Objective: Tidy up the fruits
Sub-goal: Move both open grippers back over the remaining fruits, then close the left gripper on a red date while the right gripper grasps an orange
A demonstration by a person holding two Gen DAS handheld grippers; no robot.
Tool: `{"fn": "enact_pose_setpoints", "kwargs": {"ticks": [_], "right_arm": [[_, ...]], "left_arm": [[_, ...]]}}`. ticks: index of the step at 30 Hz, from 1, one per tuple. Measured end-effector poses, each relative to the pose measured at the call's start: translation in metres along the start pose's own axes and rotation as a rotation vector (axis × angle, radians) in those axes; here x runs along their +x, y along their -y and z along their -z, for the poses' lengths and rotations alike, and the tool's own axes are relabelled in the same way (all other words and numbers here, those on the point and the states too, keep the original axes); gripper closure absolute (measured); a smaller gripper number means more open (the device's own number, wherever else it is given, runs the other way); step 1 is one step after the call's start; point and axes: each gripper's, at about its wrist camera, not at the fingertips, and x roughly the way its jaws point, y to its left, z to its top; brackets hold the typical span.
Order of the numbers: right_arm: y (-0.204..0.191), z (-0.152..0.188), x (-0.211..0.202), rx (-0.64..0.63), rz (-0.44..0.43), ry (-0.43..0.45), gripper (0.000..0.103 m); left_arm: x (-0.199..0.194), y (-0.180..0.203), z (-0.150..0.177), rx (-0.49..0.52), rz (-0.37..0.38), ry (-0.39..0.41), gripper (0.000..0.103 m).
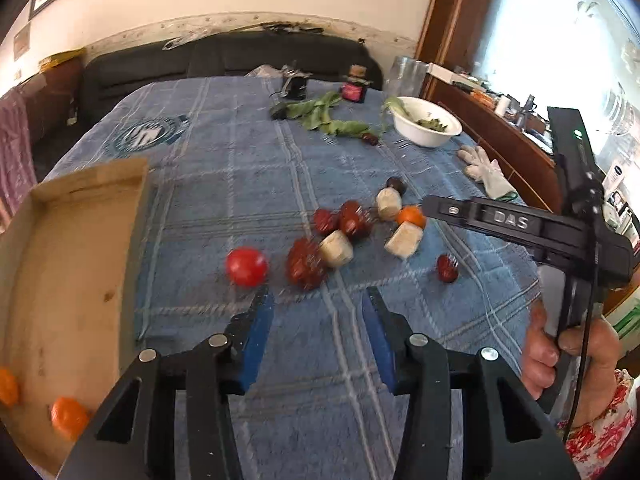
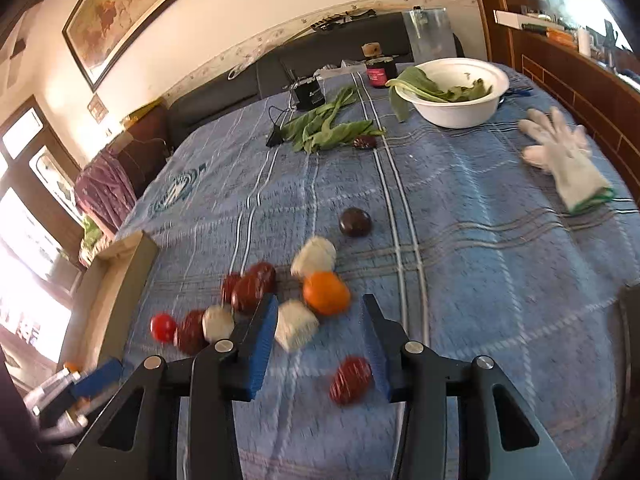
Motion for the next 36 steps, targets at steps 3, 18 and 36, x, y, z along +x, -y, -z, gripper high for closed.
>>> {"fn": "enact_pose_setpoints", "kwargs": {"ticks": [3, 18, 36], "right_arm": [[0.006, -0.004, 0.005, 0.034, -0.04, 0.016, 0.057], [0.011, -0.003, 0.037, 0.022, -0.036, -0.04, 0.056], [0.025, -0.002, 0.024, 0.098, -0.091, 0.001, 0.071]], "left_arm": [[0.014, 0.003, -0.009, 0.017, 0.01, 0.004, 0.058], [0.073, -0.022, -0.019, -0.017, 0.087, -0.071, 0.066], [0.067, -0.015, -0.014, 0.011, 0.13, -0.047, 0.075]]}}
